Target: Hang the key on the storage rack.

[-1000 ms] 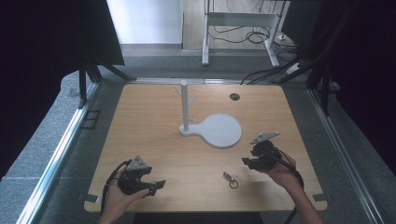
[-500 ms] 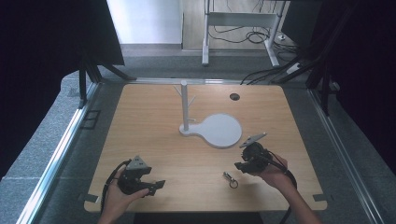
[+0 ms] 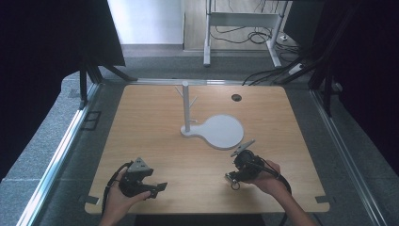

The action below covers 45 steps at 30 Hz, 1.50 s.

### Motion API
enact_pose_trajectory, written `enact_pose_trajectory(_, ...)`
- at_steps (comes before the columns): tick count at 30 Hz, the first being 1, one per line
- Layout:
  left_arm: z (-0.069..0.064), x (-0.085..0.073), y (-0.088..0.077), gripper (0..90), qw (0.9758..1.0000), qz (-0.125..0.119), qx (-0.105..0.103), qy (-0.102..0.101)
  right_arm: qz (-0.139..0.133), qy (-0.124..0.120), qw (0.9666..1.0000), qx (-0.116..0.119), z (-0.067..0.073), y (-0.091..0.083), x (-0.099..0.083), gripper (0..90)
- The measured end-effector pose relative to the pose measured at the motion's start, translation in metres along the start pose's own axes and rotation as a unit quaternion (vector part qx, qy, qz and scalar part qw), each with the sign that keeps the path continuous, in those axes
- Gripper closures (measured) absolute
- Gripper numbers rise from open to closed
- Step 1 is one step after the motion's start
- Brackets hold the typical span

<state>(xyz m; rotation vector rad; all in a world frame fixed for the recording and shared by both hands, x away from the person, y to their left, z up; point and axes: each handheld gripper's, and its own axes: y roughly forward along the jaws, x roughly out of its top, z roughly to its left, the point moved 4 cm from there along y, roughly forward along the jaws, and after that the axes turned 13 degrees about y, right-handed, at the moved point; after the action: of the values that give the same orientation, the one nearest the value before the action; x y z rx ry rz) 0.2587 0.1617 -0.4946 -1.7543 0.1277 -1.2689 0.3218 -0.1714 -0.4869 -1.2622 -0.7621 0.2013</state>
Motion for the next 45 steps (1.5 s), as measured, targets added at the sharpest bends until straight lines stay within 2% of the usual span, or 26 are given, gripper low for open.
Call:
enact_pose_trajectory(24,-0.001,0.000,0.003,22.9,1.0000,0.005,-0.004,0.002,0.049,-0.006,0.9987,0.005,0.011,0.021,-0.005,61.4)
enact_pose_trajectory(31,-0.002,0.000,0.004,22.9,1.0000,0.006,-0.005,0.003,0.057,-0.001,0.9984,-0.003,0.010,0.027,-0.007,62.9)
enact_pose_trajectory(45,-0.002,0.000,0.005,22.9,0.9999,0.009,-0.006,0.004,0.068,-0.009,0.9975,-0.013,0.013,0.029,-0.010,64.2)
